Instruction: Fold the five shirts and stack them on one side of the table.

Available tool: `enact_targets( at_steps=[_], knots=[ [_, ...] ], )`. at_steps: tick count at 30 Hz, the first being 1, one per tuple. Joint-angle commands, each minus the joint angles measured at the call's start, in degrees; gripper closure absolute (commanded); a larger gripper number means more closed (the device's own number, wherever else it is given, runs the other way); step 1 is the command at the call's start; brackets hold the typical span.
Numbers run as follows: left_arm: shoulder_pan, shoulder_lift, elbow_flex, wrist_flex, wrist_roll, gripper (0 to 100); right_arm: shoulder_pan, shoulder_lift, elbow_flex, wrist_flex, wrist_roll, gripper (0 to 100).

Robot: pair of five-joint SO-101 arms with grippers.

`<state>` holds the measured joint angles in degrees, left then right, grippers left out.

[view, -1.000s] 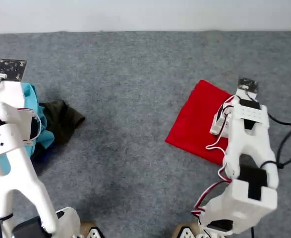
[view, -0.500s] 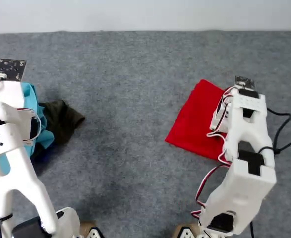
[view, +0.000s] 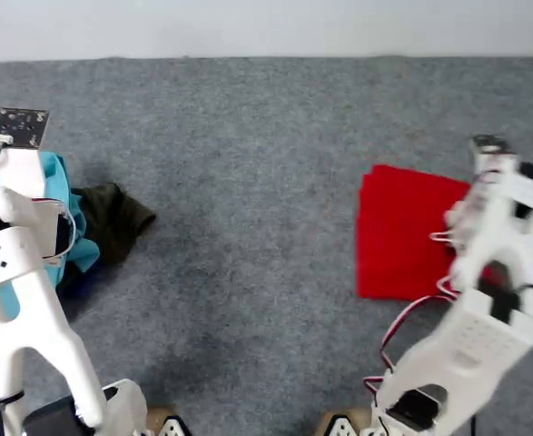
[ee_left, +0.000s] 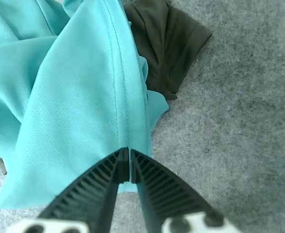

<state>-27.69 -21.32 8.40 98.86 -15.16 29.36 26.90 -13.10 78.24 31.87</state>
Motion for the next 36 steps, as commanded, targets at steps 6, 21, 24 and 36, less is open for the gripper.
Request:
enact_targets(
  at_steps=[6, 21, 24, 36],
  knots=[
    [0.44, -1.93, -0.66, -0.09, -0.35, 98, 12.44, 6.37, -19.08, 0.4, 19.34, 98.8],
    [0.44, -1.93, -0.66, 0.09, -0.35, 98, 18.24, 10.42, -33.41, 9.54, 15.21, 78.6],
    [0.44, -1.93, -0.66, 0.18, -0.35, 98, 17.71, 7.43, -36.04, 13.85, 8.97, 66.7],
    [0.44, -2.02, -0.66, 0.26, -0.35, 98, 3.91, 9.8, -37.89, 22.46, 5.36, 96.4]
  ],
)
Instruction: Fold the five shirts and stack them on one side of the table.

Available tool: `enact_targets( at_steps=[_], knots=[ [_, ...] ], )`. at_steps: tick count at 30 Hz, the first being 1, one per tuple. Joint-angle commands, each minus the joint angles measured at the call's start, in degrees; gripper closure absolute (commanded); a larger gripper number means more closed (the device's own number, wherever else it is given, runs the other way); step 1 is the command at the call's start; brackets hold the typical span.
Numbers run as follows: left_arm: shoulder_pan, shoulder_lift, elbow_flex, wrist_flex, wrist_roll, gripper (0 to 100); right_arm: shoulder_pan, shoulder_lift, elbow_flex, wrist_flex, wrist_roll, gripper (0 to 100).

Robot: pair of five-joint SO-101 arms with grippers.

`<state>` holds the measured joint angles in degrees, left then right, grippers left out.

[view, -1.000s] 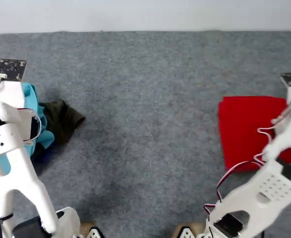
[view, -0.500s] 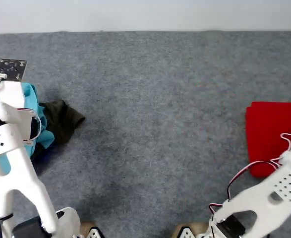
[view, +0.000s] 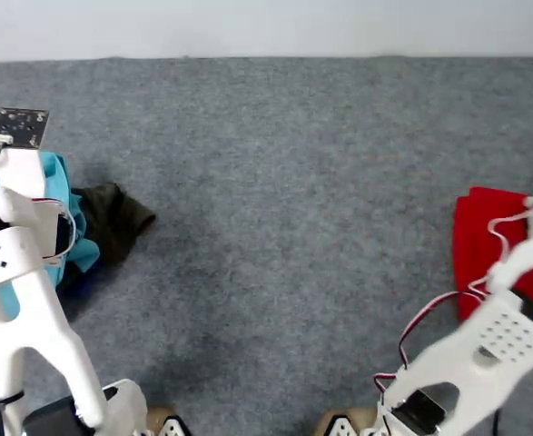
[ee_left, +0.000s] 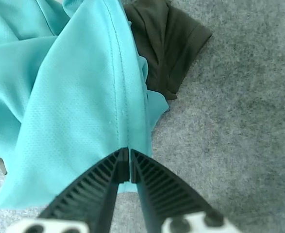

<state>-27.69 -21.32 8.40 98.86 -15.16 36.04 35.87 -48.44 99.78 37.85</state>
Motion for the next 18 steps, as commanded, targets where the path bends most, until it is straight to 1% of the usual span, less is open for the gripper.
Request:
enact_targets(
  at_steps=[1, 2, 6, 9, 16, 18],
  knots=[
    [0.44, -2.02, -0.66, 0.26, -0.35, 98, -3.47, 2.24, -2.73, 0.13, -0.79, 97.8],
    [0.44, -2.02, -0.66, 0.26, -0.35, 98, -4.18, 3.65, -2.73, -1.36, -1.76, 99.2],
    [0.44, -2.02, -0.66, 0.26, -0.35, 98, -5.05, 8.48, -2.81, -6.11, -7.65, 99.0],
    [0.35, -2.02, -0.66, 0.35, -0.35, 98, -7.25, 12.35, -2.55, -6.2, -9.76, 99.0],
    [0.44, -2.02, -0.66, 0.26, -0.35, 98, -15.6, 15.52, -2.81, -7.16, -10.99, 99.0],
    [0.44, -2.02, -0.66, 0.26, -0.35, 98, -16.31, 15.16, -4.04, -6.99, -10.99, 99.0]
  ],
)
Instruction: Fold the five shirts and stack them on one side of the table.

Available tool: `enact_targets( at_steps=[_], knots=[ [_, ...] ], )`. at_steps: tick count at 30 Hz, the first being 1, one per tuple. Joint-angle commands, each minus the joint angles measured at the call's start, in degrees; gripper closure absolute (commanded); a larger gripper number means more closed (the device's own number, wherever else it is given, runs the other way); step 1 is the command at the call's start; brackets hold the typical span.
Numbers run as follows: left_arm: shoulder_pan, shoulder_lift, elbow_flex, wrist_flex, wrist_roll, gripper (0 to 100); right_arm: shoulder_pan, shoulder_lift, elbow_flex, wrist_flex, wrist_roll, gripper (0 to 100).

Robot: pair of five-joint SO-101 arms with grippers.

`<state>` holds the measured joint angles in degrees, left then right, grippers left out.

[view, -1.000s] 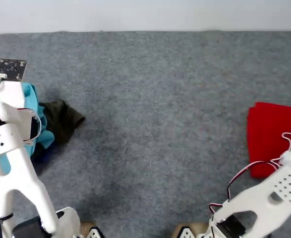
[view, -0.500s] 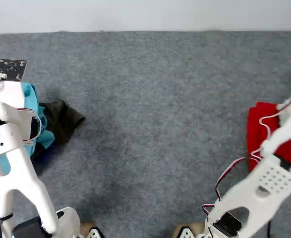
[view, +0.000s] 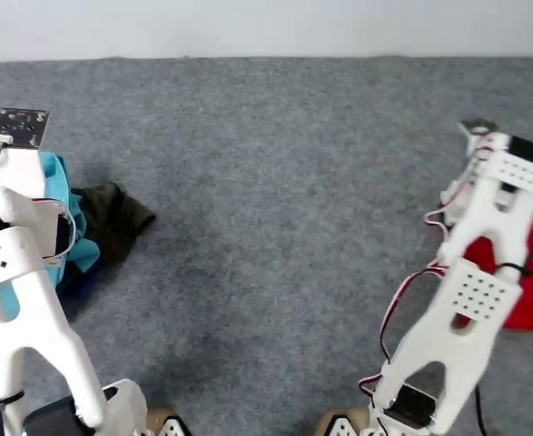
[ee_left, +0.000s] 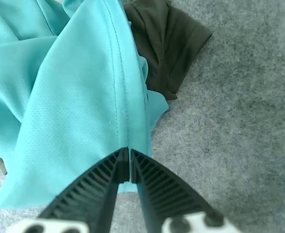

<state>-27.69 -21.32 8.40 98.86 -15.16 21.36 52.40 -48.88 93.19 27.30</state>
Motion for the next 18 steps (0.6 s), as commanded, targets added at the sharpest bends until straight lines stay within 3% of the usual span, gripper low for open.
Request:
enact_targets(
  at_steps=[1, 7, 12, 18],
  knots=[
    [0.44, -2.02, -0.66, 0.26, -0.35, 98, -1.45, -1.8, -4.66, 0.22, -0.44, 99.0],
    [0.44, -2.02, -0.66, 0.26, -0.35, 98, 4.7, -5.49, -12.92, 9.27, -0.09, 99.0],
    [0.44, -2.02, -0.57, 0.18, -0.35, 98, 11.74, -7.34, -13.19, 9.71, 1.85, 99.0],
    [0.44, -2.02, -0.57, 0.0, -0.35, 98, 13.49, -5.05, -2.9, 9.71, 4.04, 99.0]
  ],
)
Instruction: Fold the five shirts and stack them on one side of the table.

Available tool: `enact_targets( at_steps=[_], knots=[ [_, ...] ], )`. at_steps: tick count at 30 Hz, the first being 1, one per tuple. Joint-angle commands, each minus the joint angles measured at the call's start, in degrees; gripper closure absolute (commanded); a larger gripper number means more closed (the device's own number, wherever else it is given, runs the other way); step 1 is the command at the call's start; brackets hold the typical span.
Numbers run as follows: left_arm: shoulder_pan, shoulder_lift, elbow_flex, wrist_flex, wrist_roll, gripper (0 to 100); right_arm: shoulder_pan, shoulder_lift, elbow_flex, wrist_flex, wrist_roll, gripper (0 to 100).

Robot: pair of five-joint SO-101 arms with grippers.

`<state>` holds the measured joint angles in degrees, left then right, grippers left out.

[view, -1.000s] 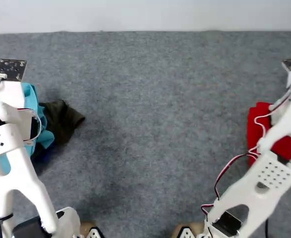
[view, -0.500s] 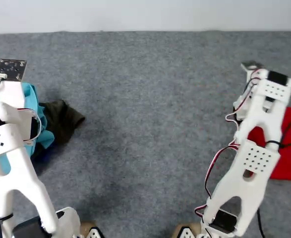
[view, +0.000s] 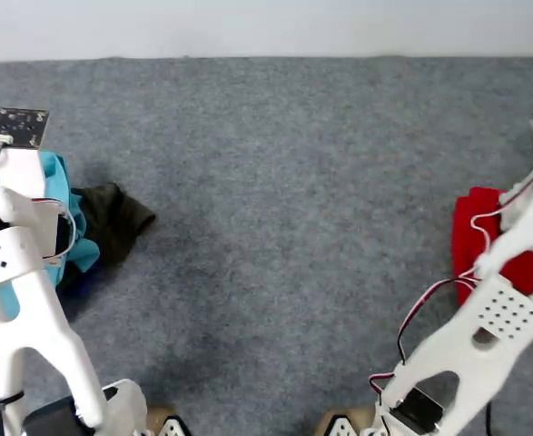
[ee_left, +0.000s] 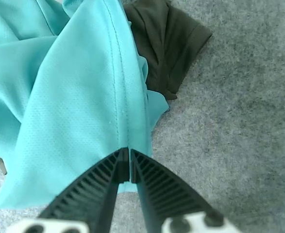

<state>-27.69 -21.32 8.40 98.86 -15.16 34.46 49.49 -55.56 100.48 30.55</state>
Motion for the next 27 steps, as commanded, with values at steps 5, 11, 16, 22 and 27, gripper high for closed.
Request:
enact_targets(
  at_steps=[5, 11, 16, 22, 27],
  knots=[
    [0.44, -2.02, -0.48, -0.09, -0.35, 98, -2.59, -1.8, 14.42, 2.33, 0.53, 99.0],
    [0.44, -1.93, -0.48, -0.09, -0.35, 98, -5.23, -6.11, 17.14, 2.42, 0.35, 99.0],
    [0.44, -1.93, -0.48, -0.09, -0.35, 98, -5.14, -14.73, 16.97, 2.24, 0.7, 99.0],
    [0.44, -1.93, -0.48, -0.09, -0.35, 98, -5.41, -20.0, 16.97, -7.16, 0.44, 99.0],
    [0.44, -1.93, -0.48, -0.09, -0.35, 98, -7.25, -16.31, 17.67, -17.19, 0.35, 99.0]
  ],
)
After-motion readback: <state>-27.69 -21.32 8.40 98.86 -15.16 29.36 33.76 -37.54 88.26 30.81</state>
